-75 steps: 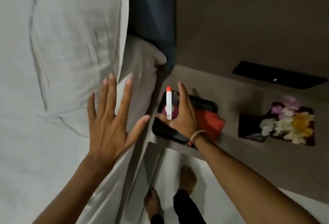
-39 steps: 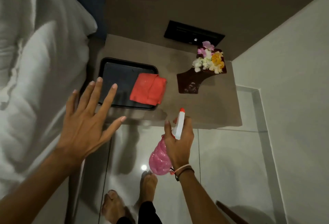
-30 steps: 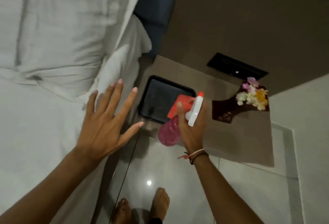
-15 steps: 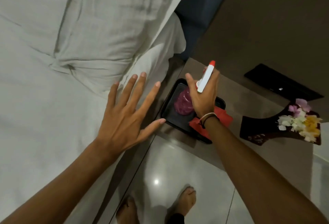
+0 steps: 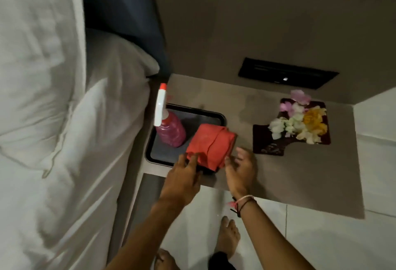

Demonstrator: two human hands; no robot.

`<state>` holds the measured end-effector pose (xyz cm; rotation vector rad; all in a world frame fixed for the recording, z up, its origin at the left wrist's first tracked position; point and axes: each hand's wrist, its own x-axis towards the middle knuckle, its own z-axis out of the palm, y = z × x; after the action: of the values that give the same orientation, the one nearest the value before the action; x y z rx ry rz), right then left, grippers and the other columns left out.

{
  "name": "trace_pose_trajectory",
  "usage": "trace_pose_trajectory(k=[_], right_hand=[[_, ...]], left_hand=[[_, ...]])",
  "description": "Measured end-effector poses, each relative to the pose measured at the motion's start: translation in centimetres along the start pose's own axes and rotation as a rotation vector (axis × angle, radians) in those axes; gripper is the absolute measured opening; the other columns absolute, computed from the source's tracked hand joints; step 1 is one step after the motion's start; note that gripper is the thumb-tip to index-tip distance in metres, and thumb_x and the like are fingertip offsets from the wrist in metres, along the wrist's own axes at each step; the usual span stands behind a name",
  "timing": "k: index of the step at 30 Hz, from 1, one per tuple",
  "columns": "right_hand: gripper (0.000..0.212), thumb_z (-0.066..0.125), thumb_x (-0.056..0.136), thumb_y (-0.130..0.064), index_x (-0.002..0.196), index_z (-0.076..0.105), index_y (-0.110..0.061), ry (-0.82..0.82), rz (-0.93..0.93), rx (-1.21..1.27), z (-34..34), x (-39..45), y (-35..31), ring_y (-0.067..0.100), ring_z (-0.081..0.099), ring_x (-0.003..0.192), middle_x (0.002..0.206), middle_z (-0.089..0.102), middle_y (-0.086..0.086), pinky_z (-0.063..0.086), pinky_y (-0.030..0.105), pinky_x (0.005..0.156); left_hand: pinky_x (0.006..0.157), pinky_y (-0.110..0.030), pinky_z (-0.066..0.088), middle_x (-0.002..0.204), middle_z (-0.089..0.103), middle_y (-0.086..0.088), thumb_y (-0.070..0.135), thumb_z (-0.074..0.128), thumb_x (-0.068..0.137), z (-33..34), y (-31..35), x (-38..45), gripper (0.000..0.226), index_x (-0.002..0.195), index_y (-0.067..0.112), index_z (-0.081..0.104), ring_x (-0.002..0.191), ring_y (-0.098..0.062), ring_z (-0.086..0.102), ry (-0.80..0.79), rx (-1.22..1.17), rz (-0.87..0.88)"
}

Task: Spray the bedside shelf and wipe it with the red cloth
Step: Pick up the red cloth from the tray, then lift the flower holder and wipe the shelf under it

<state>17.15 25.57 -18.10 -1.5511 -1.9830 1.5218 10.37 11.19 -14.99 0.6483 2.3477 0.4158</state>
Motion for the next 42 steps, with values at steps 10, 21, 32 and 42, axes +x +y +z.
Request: trace_pose_trajectory(k=[10,21,32,42], right_hand=[[0.047,0.077,0.089,-0.022,0.131,0.064,-0.004,-0.274,0.327,0.279,0.5,4.2,2.8,0.031,0.069,0.112,0.119,0.072,0.016,0.058,0.050,0.100],[0.054,0.083,0.069,-0.049,0.118,0.070,-0.030,-0.319,0.309,0.632,-1.0,1.6,3.4,0.031,0.070,0.115,0.123,0.075,0.006,0.057,0.055,0.097],[0.050,0.078,0.086,-0.033,0.134,0.066,-0.022,-0.171,0.390,1.014,-6.6,-4.2,7.1,0.036,0.067,0.124,0.134,0.070,0.013,0.053,0.058,0.104],[0.062,0.073,0.088,-0.026,0.146,0.051,-0.020,0.012,0.485,1.309,-7.8,-5.4,8.6,0.041,0.062,0.128,0.139,0.066,0.016,0.047,0.064,0.108]], left_hand=[[0.097,-0.042,0.050,0.130,0.063,-0.024,0.031,0.040,0.106,2.1,1.5,6.4,0.043,0.139,0.004,0.052,0.122,-0.043,0.061,0.194,-0.329,-0.279],[0.075,-0.026,0.062,0.092,0.071,0.000,0.003,0.080,0.081,0.5,1.4,6.1,0.027,0.102,0.003,0.064,0.094,-0.022,0.068,-0.034,-0.834,-0.165],[0.077,-0.031,0.060,0.108,0.069,0.003,0.053,0.076,0.080,-2.3,8.5,2.0,0.040,0.103,0.022,0.066,0.094,-0.013,0.069,0.003,-0.074,0.410],[0.125,-0.064,0.020,0.172,0.009,-0.020,0.082,0.036,0.084,-4.4,22.8,8.6,0.092,0.161,0.035,0.020,0.160,-0.037,0.010,0.219,0.602,0.883]])
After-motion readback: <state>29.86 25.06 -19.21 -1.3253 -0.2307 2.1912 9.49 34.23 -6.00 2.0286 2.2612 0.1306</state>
